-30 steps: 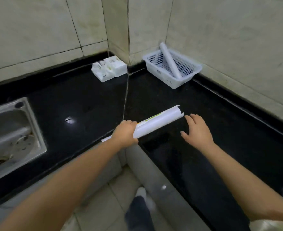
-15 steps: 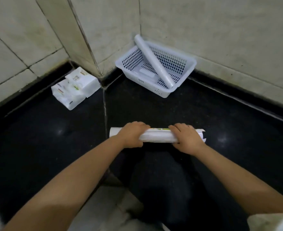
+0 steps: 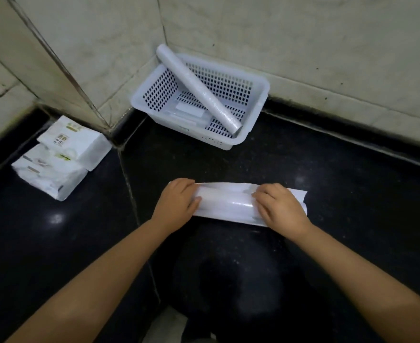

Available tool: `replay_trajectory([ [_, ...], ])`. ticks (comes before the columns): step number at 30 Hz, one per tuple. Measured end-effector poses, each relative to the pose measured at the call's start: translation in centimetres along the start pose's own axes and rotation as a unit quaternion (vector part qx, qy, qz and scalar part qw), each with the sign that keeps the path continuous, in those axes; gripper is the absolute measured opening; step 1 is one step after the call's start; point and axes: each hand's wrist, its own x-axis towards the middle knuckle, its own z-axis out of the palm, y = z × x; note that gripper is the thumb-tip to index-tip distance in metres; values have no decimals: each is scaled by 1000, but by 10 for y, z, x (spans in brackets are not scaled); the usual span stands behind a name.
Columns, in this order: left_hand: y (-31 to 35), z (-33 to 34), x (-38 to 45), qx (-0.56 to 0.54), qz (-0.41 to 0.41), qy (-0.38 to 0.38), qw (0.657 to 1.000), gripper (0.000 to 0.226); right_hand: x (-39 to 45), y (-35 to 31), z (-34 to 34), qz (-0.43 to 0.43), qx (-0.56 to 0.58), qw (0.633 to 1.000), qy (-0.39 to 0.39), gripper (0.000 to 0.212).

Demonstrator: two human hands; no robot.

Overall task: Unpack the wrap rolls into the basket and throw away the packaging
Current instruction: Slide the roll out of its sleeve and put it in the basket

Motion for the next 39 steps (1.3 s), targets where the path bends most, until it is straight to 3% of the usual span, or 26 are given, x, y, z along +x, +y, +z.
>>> replay_trajectory([
  [5, -12, 1, 1, -15, 29, -13, 999, 43, 23, 8, 10, 53, -25, 970, -236, 62],
  [9, -14, -19, 6, -36, 65, 28, 997, 35, 34, 1, 13, 67, 7, 956, -285, 75],
  [13, -24, -57, 32, -54, 100, 156, 981, 27, 42, 2, -18, 66, 84, 961, -254, 61],
  [15, -29, -79, 52, -79, 67, 210, 972, 27, 50, 9, -47, 66, 121, 969, -207, 46],
  [20, -32, -118, 114, -170, -14, 308, 936, 30, 84, 24, -107, 91, 150, 979, -106, 48],
  [22, -33, -123, 145, -164, -29, 267, 949, 23, 102, 29, -115, 123, 163, 977, -67, 50],
  [26, -29, -109, 200, -91, -95, 28, 991, 37, 134, 36, -110, 199, 211, 957, 9, 47],
  [28, -21, -94, 219, -131, -138, -42, 981, 47, 145, 39, -102, 226, 241, 943, 45, 44],
  [29, -15, -87, 228, -209, -173, -59, 961, 53, 149, 42, -98, 237, 262, 933, 62, 43],
  [32, 1, -71, 247, -430, -268, -64, 860, 80, 153, 53, -88, 257, 312, 910, 88, 42],
  [37, 13, -57, 264, -398, -287, -3, 871, 94, 165, 70, -84, 260, 301, 915, 72, 43],
  [39, 12, -56, 272, -409, -309, 12, 858, 93, 174, 73, -82, 248, 304, 918, 67, 43],
])
